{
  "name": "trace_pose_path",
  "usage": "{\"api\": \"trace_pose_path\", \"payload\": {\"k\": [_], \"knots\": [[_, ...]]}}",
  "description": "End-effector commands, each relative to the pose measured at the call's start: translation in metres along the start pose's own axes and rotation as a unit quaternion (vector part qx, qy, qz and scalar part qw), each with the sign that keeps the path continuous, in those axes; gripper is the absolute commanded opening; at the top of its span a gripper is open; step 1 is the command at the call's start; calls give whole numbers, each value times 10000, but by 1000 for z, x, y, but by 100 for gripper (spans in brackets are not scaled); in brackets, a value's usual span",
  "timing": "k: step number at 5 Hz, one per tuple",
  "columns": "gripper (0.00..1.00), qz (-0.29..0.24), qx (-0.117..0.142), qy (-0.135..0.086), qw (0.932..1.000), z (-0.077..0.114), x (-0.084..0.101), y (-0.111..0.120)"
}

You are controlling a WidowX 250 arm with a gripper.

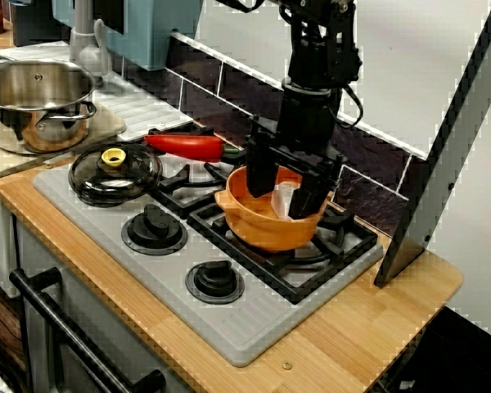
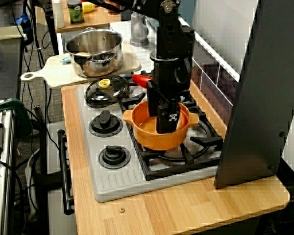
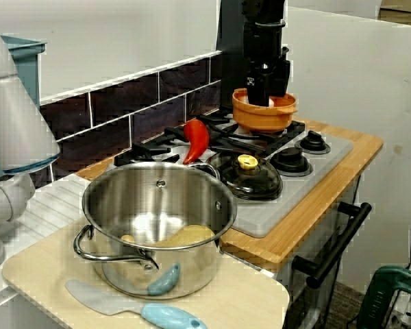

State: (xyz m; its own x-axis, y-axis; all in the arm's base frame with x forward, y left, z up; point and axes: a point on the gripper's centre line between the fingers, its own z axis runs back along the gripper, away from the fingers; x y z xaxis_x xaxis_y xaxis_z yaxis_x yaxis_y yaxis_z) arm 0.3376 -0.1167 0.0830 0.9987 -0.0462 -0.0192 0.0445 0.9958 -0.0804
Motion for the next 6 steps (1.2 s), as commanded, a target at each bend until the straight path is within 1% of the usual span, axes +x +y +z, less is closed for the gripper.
{"api": "trace_pose_path", "payload": {"k": [1,3,4,5,6], "knots": [[100,59,-76,-253,9996,16,7,-3],[100,310,-192,-309,9989,15,7,1],[100,344,-231,-319,9986,15,6,1],[100,440,-290,-289,9982,15,8,4],[100,609,-414,-249,9970,14,9,7]]}}
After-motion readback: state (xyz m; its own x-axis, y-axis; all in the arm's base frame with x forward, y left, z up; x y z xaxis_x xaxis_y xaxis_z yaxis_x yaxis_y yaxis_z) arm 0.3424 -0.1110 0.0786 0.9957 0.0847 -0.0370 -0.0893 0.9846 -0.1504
